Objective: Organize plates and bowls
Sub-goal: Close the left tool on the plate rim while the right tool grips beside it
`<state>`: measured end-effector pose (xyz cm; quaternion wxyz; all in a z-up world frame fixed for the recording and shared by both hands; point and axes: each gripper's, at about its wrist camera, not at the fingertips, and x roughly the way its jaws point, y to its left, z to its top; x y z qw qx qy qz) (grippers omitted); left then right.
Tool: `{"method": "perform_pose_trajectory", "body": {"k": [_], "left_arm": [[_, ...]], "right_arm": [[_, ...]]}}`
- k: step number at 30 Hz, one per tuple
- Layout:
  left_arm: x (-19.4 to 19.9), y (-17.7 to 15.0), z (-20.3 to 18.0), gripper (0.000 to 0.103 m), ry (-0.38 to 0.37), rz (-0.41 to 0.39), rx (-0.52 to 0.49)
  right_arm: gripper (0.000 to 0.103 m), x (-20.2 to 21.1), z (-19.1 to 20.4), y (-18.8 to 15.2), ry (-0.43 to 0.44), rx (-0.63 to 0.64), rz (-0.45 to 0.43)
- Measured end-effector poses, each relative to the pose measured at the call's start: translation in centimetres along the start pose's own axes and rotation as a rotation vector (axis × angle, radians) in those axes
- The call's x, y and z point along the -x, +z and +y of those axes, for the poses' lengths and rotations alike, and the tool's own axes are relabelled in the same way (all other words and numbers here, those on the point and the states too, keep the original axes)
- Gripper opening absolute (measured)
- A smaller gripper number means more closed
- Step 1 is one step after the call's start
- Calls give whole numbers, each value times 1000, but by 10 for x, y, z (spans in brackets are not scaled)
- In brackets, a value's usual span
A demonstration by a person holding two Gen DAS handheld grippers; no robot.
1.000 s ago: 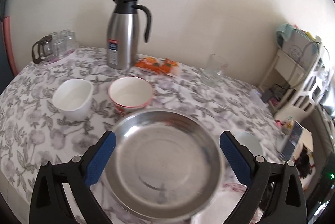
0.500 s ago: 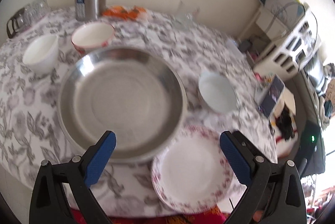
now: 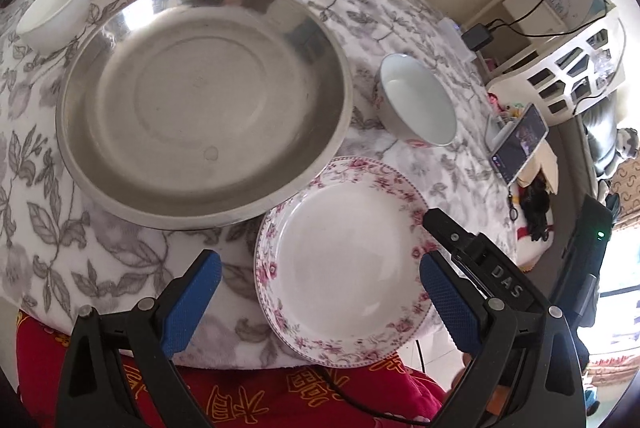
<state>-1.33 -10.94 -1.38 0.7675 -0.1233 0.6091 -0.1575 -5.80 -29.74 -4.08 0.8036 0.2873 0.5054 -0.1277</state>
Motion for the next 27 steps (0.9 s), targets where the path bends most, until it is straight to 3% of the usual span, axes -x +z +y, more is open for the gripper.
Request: {"method": "perform_pose_trajectory", "body": {"k": [4, 10, 13, 16, 20, 27], "left_arm": [[-13, 3, 8, 97, 43, 28, 22], [-30, 2, 12, 74, 68, 67, 31], [-39, 2, 16, 59, 74, 95, 47], [-46, 1, 21, 52, 89, 115, 69], [-56, 0, 27, 37, 83, 146, 93], [-58, 4, 40, 26, 93, 138, 118]], "right_arm": [[65, -8, -4, -1, 9, -12, 41], [47, -14, -8, -4, 8, -10, 75], [42, -17, -14, -5, 25, -28, 86], [35, -20, -21, -5, 23, -39, 101], [30, -24, -27, -6, 22, -54, 122], [27, -26, -33, -5, 22, -61, 127]]}}
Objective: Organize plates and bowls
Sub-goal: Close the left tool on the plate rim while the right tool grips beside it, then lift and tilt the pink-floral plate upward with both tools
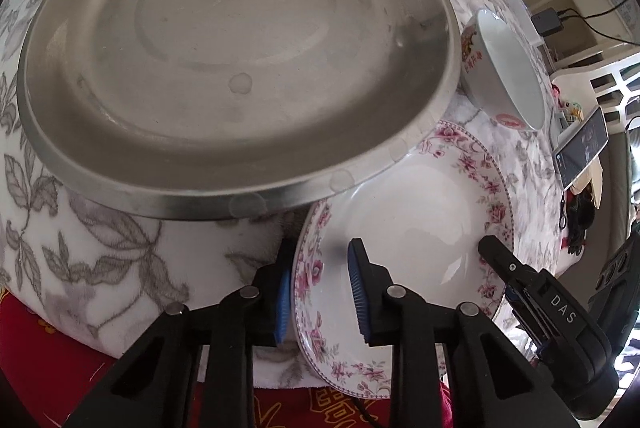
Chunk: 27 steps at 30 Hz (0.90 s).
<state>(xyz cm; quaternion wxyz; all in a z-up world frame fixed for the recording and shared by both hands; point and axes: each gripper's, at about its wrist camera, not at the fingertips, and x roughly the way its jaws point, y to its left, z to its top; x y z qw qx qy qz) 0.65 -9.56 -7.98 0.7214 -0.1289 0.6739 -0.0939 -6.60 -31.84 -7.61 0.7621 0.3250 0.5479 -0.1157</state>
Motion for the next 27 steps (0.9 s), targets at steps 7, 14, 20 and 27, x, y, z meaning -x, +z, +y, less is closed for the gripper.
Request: {"method": "perform_pose_trajectory", "body": {"k": [7, 14, 20, 27], "left_arm": [[2, 3, 12, 24, -1, -3, 0], [2, 0, 4, 22, 18, -9, -9], [12, -2, -5, 22, 17, -36, -28], [18, -5, -18, 22, -1, -47, -72]], "right_arm": [[27, -2, 11, 1, -25, 35, -5], [22, 2, 15, 0, -17, 50, -29], [20, 17, 21, -1, -14, 95, -88], [20, 29, 9, 2, 1, 71, -127]]}}
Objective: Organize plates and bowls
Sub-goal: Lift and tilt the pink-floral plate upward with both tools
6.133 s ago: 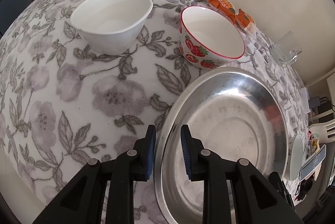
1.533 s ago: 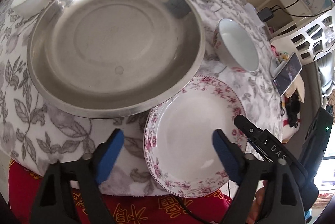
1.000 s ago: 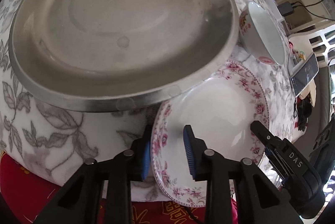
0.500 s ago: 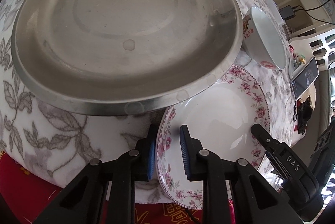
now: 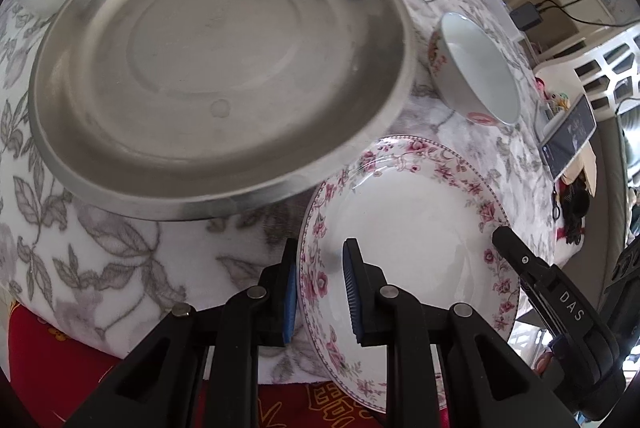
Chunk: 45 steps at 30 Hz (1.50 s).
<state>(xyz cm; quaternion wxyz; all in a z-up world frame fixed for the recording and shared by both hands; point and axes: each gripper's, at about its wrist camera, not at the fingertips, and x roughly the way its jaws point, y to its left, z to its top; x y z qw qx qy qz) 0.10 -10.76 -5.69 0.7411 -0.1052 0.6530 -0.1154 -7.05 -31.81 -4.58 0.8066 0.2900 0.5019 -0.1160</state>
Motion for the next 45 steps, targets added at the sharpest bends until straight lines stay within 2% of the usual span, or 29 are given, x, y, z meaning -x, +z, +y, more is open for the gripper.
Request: {"method": "perform_pose_trajectory", "body": {"k": [14, 20, 28, 38, 45], "left_arm": [[13, 1, -24, 22, -19, -58, -53], [12, 2, -30, 22, -29, -98, -97], [33, 3, -39, 22, -74, -190, -149], [58, 10, -35, 22, -90, -293, -151], [65, 23, -13, 22, -98, -317, -75]], "right_arm": [[20, 14, -20, 2, 66, -51, -27], [20, 27, -26, 3, 95, -62, -74], [20, 49, -26, 4, 135, -40, -149], [20, 58, -2, 10, 142, 14, -182], [20, 60, 30, 19, 152, 69, -194]]}}
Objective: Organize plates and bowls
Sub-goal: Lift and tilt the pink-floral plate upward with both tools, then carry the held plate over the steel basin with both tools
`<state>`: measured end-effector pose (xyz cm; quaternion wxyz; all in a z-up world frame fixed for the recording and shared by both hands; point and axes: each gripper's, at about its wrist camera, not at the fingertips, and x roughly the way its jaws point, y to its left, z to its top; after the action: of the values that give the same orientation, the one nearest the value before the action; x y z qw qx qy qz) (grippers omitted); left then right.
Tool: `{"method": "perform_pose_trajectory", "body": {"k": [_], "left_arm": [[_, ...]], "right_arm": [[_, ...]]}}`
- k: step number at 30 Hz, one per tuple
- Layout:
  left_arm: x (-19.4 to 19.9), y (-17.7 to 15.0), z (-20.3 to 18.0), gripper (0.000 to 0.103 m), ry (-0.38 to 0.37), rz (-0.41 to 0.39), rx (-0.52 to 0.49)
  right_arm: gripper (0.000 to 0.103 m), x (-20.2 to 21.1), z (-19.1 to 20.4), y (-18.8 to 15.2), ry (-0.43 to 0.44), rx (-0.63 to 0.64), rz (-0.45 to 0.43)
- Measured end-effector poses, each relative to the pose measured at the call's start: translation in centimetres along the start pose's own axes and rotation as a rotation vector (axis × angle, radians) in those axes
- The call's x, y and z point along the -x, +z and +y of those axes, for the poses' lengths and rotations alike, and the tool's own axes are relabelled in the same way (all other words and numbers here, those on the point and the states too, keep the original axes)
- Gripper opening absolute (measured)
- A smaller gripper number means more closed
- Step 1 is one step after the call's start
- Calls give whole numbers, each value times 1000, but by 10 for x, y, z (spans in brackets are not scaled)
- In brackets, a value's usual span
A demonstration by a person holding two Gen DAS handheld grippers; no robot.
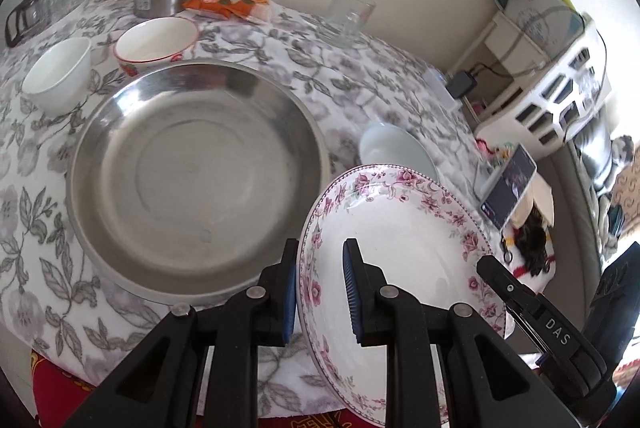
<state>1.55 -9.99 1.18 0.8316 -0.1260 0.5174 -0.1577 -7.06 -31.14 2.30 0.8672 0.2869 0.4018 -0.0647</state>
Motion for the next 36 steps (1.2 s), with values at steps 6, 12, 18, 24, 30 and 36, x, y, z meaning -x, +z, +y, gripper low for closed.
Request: {"method": "perform_pose_trajectory", "body": {"k": [6, 12, 18, 24, 30, 36], "left_arm": [[9, 13, 25, 22, 10, -33, 76], [18, 26, 59, 22, -13, -53, 173], [29, 37, 93, 22, -9, -85, 254], [41, 45, 128, 22, -4, -119, 316], [46, 52, 154, 22, 25, -143, 341], [43, 61, 163, 22, 60, -152, 333]], "right_arm": [[20, -10, 34, 7, 5, 65, 4], [20, -24, 68, 7, 29, 117, 23], [20, -40, 106, 8, 56, 175, 37], [20, -58, 142, 5, 94, 234, 62], [20, -79, 168, 3, 109, 274, 94], [20, -96, 175, 5, 122, 272, 117]]}}
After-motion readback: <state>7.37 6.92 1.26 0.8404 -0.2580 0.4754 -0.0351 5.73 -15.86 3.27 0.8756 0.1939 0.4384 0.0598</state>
